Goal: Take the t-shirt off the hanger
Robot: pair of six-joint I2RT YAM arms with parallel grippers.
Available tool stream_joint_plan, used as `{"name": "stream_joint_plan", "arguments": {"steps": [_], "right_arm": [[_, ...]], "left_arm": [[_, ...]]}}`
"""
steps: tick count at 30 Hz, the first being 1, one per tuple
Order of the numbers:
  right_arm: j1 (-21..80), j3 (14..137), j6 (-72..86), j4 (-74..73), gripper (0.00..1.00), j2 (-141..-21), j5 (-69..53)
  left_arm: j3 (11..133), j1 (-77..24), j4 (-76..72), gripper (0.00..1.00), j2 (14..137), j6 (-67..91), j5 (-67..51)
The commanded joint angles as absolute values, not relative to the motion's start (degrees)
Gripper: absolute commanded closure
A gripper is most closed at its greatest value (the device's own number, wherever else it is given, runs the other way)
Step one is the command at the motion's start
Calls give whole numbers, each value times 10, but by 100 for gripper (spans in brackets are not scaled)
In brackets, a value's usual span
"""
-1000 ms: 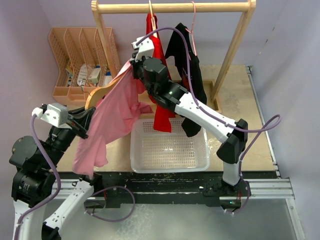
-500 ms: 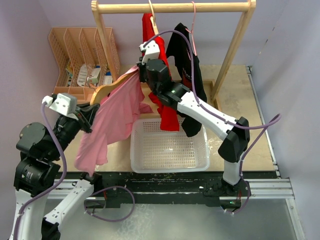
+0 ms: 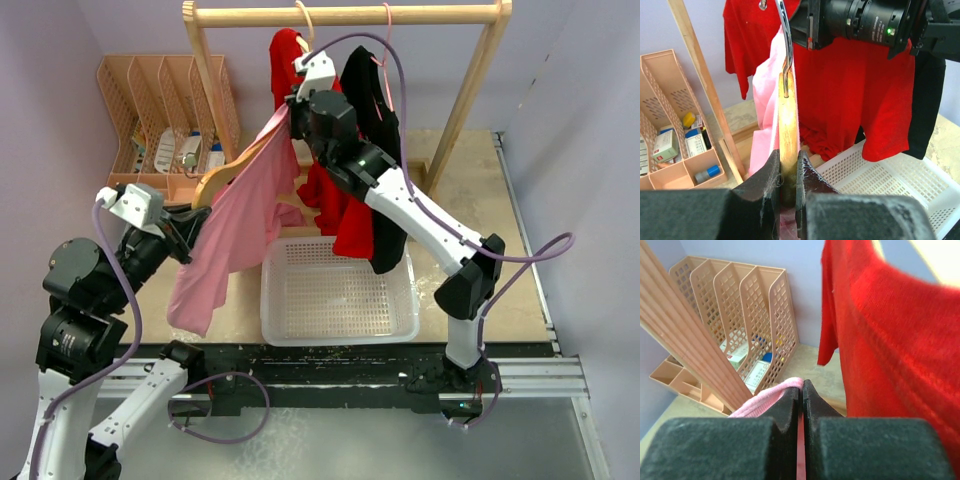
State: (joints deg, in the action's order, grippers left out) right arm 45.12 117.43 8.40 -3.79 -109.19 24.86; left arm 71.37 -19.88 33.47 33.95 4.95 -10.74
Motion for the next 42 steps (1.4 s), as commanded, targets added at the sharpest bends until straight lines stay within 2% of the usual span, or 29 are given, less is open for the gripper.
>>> {"name": "stream_joint_plan", "arguments": {"steps": [1, 10, 15, 21, 28, 42], "right_arm": [[373, 1222, 75, -46, 100, -1116, 333], [366, 1238, 100, -104, 100, -1152, 305], [365, 1226, 113, -133, 100, -1160, 304], [366, 1161, 126, -114, 100, -1123, 299], [365, 1138, 128, -122, 100, -1102, 314], [366, 1129, 147, -115, 100, -1102, 290]], "left_arm": [[720, -200, 318, 100, 312, 75, -187], [705, -200, 294, 100, 287, 74, -218], [713, -200, 306, 100, 275, 68, -192], [715, -200, 329, 100, 274, 60, -153], [728, -200, 348, 100, 267, 46, -124], [721, -200, 331, 100, 258, 58, -164]]}}
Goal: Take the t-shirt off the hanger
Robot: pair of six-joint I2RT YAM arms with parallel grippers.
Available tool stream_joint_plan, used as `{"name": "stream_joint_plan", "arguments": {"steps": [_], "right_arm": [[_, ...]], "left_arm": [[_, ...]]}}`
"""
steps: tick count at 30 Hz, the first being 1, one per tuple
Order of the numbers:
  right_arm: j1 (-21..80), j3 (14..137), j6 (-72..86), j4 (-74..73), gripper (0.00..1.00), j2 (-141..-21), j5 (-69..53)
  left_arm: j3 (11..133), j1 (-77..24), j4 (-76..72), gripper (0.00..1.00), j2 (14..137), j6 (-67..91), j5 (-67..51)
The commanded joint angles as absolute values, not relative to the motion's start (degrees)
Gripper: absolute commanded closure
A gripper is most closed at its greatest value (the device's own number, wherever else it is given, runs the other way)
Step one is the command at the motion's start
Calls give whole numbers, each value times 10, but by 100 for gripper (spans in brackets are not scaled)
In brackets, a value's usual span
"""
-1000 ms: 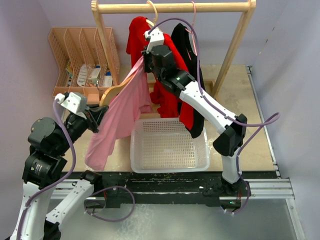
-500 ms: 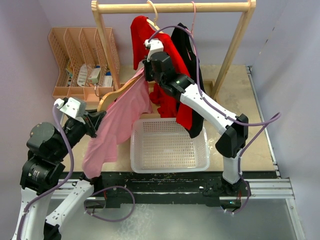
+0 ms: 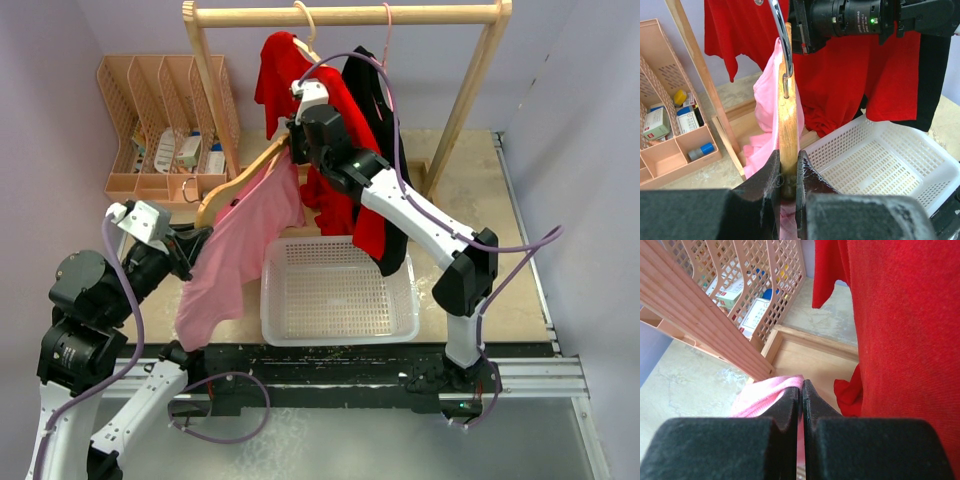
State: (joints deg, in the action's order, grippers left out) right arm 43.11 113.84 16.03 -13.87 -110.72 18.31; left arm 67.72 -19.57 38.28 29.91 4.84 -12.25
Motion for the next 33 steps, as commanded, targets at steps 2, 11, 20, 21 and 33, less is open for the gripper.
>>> {"name": "stream_joint_plan", "arguments": {"steps": [2, 11, 20, 21, 33], "right_arm": [[368, 1094, 157, -85, 100, -1083, 255], [443, 984, 156, -8, 100, -994, 196], [457, 940, 182, 20, 100, -951, 132], [456, 938, 182, 20, 100, -946, 127], [533, 933, 130, 15, 100, -943, -22]], "left_arm": [[716, -200, 325, 100, 265, 65, -154], [698, -200, 270, 100, 306, 120, -57], [769, -200, 300, 100, 367, 110, 50], [770, -200, 297, 100, 366, 110, 52], [770, -200, 234, 100, 435, 136, 47]]}}
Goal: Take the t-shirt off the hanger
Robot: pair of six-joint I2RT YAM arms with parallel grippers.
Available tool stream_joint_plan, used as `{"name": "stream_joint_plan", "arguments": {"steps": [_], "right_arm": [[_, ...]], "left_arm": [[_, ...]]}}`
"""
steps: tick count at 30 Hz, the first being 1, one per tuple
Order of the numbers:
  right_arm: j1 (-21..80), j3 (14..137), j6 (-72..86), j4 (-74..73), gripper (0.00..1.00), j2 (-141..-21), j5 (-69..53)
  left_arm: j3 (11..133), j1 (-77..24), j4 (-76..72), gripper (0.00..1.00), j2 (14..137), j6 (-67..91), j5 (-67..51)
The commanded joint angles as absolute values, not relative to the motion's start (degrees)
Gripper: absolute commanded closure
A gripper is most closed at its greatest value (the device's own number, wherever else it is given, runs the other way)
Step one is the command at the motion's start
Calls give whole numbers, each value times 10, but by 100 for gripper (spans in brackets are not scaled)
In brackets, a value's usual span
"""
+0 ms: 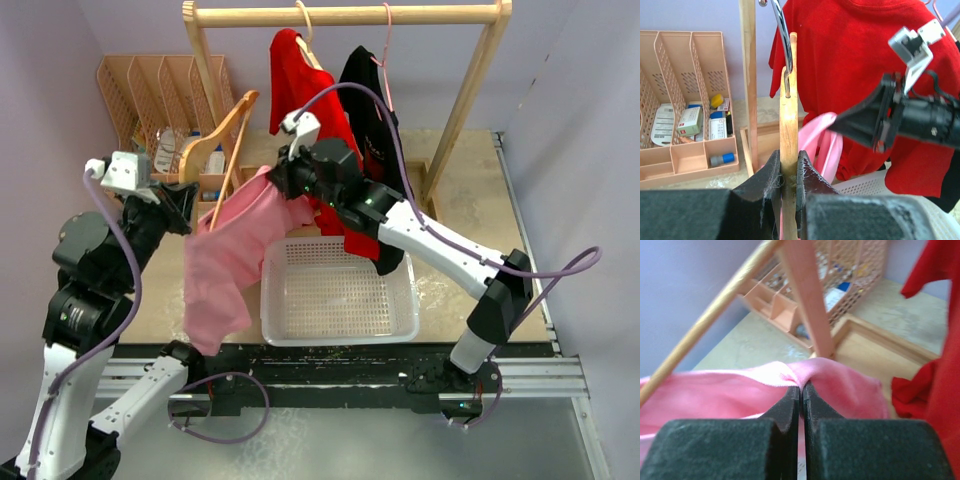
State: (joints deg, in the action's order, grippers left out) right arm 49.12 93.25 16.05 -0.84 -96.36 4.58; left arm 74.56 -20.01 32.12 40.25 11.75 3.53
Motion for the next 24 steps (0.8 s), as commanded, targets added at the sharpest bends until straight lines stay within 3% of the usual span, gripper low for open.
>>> {"name": "stream_joint_plan", "arguments": {"steps": [1, 8, 14, 24], "right_arm": [[546, 932, 124, 14, 100, -942, -30], [617, 923, 96, -11, 100, -904, -15], [620, 935, 82, -17, 100, -825, -18], [620, 1107, 10, -73, 100, -744, -16]], "left_arm": [[770, -200, 225, 100, 443, 137, 46], [783, -200, 181, 100, 503, 138, 48], [816, -200, 160, 100, 547, 132, 54], [868, -200, 150, 100, 595, 128, 68]]}}
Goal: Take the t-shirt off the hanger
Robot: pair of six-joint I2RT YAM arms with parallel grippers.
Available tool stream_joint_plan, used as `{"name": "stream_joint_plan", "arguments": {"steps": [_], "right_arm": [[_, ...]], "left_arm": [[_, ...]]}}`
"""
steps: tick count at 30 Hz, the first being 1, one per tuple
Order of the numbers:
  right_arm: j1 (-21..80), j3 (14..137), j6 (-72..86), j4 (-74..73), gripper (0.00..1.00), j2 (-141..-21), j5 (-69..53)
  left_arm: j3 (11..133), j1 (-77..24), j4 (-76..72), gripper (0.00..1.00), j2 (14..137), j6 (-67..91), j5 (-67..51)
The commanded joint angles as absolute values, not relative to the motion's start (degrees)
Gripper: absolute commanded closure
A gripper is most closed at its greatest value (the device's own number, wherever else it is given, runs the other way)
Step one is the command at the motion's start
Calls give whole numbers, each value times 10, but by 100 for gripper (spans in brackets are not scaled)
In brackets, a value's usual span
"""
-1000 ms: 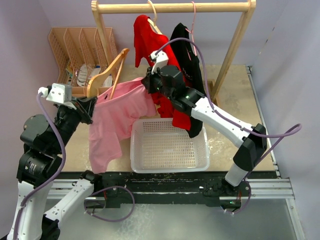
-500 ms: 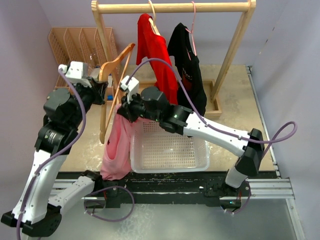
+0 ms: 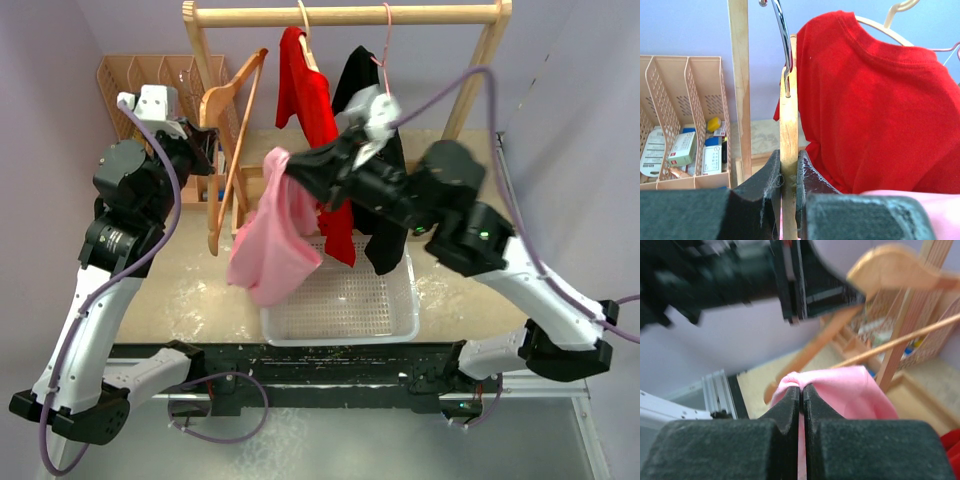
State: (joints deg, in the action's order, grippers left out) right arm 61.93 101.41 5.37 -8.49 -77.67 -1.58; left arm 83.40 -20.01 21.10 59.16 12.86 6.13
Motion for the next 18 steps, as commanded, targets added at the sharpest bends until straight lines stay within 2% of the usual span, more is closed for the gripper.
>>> {"name": "stream_joint_plan", "arguments": {"steps": [1, 6, 9, 18], "right_arm": [[620, 1131, -4, -76, 100, -745, -5], [620, 1246, -48, -96, 100, -765, 28], [620, 1268, -61, -96, 100, -769, 43], [620, 1162, -52, -66, 100, -742, 76]], "left_arm": [[867, -200, 148, 100, 595, 130, 67], [865, -200, 145, 100, 596, 130, 59], [869, -200, 144, 100, 598, 126, 49], [907, -200, 155, 100, 627, 122, 39]]}}
